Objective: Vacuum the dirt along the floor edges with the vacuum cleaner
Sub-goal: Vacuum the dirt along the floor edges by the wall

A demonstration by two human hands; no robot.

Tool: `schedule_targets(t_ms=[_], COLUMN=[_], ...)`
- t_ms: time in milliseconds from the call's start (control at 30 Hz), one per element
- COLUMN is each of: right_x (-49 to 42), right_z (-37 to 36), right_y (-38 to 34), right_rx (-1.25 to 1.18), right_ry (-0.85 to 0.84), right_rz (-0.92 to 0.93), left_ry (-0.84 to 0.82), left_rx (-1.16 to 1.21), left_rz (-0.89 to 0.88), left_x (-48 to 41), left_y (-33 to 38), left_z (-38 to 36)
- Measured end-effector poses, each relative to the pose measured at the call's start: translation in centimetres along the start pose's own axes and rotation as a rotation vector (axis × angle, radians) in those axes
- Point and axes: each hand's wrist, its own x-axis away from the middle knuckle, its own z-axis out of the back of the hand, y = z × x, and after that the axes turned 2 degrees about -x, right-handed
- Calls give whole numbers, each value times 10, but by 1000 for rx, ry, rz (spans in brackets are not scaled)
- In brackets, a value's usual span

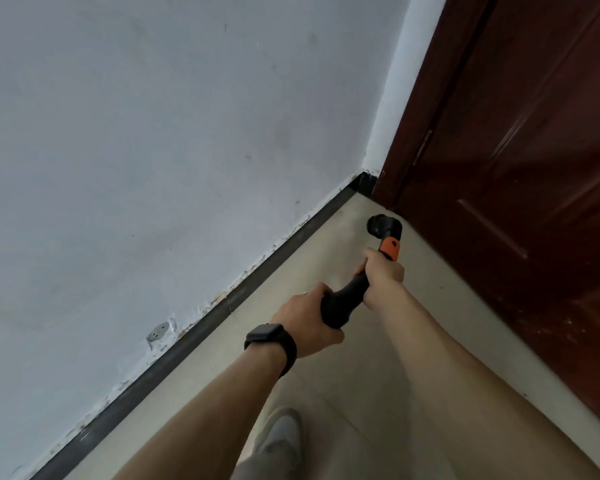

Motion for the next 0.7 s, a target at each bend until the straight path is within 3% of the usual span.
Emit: schedule_targets(t_ms=[200,367,700], right_x=[-82,-136,-193], right_z=[-34,-66,-90], right_y=[-16,-18,-13], right_rx=[110,147,186], right_ry=[18,12,-32], right_rz=[74,91,21], left_ry=[-78,-38,-131], left_rx=[87,195,178], left_rz=[25,67,104], left_x=[-89,-143,-201], left_y=[-18,-37,-50], left_z=[-25,-38,-58])
